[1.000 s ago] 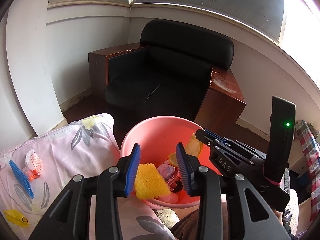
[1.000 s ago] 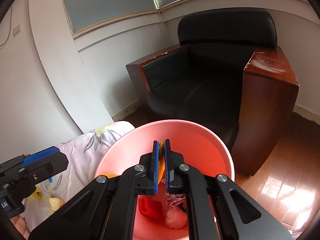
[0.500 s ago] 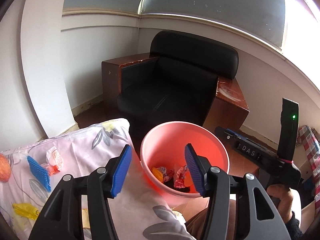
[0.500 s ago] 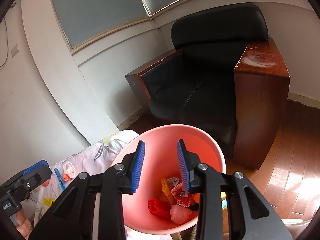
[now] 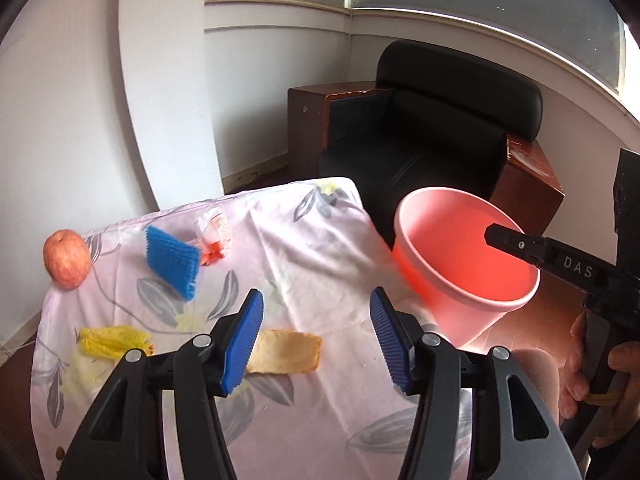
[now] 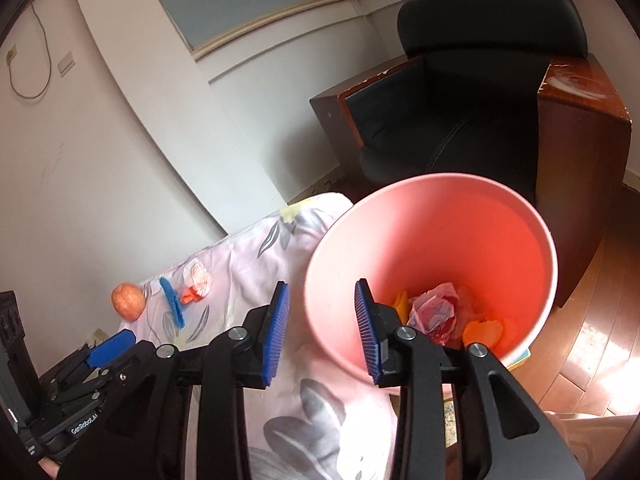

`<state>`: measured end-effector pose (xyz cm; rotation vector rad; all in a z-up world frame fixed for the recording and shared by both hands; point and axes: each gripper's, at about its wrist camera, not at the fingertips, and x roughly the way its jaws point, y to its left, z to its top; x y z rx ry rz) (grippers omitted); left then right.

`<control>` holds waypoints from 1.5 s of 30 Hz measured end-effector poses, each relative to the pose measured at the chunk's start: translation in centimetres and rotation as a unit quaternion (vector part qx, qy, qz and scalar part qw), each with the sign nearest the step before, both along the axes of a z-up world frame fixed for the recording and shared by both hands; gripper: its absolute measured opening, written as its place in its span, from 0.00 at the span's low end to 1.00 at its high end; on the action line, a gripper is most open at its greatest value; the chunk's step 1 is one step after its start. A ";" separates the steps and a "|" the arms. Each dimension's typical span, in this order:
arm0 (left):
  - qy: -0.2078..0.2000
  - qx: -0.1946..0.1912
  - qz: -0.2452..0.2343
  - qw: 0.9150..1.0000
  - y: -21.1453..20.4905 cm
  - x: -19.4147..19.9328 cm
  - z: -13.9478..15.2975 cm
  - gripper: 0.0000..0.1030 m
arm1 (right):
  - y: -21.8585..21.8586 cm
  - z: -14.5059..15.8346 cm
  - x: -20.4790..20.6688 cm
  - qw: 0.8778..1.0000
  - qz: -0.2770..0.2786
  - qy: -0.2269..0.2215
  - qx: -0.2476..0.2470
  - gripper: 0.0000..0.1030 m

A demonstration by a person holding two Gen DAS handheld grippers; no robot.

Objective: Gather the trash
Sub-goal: 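Move both tools back over the table toward the yellow bag and bread crust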

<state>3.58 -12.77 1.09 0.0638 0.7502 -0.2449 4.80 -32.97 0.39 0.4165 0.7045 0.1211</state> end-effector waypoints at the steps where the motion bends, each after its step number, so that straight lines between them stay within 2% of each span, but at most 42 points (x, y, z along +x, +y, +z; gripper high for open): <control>1: -0.002 0.005 0.010 1.000 0.6 -0.3 -0.1 0.53 | 1.0 -0.2 -0.2 1.000 0.005 0.005 -0.003 0.34; 6: -0.019 0.015 0.037 0.999 2.8 -1.6 -0.3 0.53 | 5.7 -0.3 -1.6 0.999 0.026 0.004 -0.027 0.34; 15: -0.015 -0.018 0.053 0.998 6.0 -2.7 -0.5 0.54 | 10.1 -0.1 -3.5 0.998 0.047 -0.011 -0.038 0.34; 18: -0.003 -0.039 0.049 0.998 7.0 -2.7 -0.9 0.64 | 11.3 -0.1 -3.7 0.997 0.060 -0.007 -0.044 0.34; 22: 0.015 -0.073 0.049 0.996 8.2 -2.4 -1.5 0.64 | 13.0 0.0 -3.6 0.995 0.088 0.007 -0.055 0.34; 25: 0.022 -0.060 0.069 0.996 8.7 -2.1 -1.8 0.64 | 14.2 0.0 -3.6 0.992 0.111 0.015 -0.063 0.34; 31: 0.015 -0.061 0.102 0.993 10.8 -2.0 -2.0 0.64 | 14.4 0.1 -3.9 0.991 0.134 0.005 -0.027 0.34; 35: 0.009 -0.049 0.124 0.991 13.1 -1.9 -2.0 0.63 | 15.1 -0.3 -3.4 0.989 0.142 0.025 -0.040 0.34; 39: 0.007 -0.056 0.151 0.987 17.2 -2.3 -2.4 0.63 | 15.2 -0.7 -2.9 0.988 0.145 0.029 -0.036 0.34; 45: 0.032 -0.078 0.195 0.977 23.1 -1.9 -3.6 0.63 | 14.8 -1.7 -2.1 0.989 0.137 0.054 -0.023 0.34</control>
